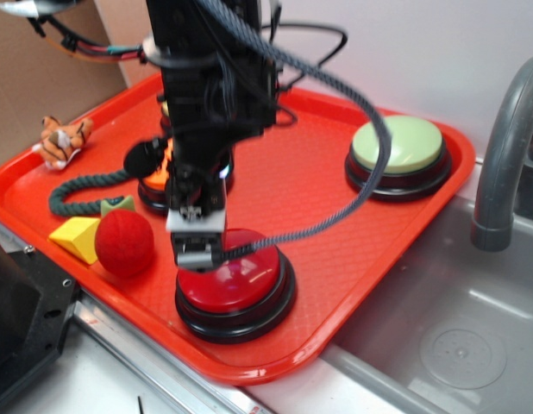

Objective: Push the red button.

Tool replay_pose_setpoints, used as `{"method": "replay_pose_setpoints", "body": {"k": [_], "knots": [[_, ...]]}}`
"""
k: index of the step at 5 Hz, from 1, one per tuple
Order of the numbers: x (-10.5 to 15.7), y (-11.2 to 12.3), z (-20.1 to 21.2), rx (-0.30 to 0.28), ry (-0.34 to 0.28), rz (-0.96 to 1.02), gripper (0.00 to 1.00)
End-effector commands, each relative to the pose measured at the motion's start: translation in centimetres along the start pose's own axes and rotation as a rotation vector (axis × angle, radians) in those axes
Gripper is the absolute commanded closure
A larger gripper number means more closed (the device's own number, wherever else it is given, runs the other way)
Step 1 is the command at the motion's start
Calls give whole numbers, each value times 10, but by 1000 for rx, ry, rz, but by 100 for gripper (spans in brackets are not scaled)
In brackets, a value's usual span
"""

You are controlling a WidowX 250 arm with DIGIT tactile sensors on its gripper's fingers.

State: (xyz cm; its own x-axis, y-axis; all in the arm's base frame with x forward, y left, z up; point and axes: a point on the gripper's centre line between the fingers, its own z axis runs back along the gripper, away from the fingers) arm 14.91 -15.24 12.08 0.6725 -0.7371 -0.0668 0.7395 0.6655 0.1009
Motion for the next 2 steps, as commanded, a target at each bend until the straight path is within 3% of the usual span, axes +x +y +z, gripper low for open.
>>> {"method": "replay_pose_setpoints", "body": {"k": [1, 2], "knots": [[-16, -1, 31, 40, -90, 61, 0], [-19, 1, 30, 31, -101, 87, 0]]}}
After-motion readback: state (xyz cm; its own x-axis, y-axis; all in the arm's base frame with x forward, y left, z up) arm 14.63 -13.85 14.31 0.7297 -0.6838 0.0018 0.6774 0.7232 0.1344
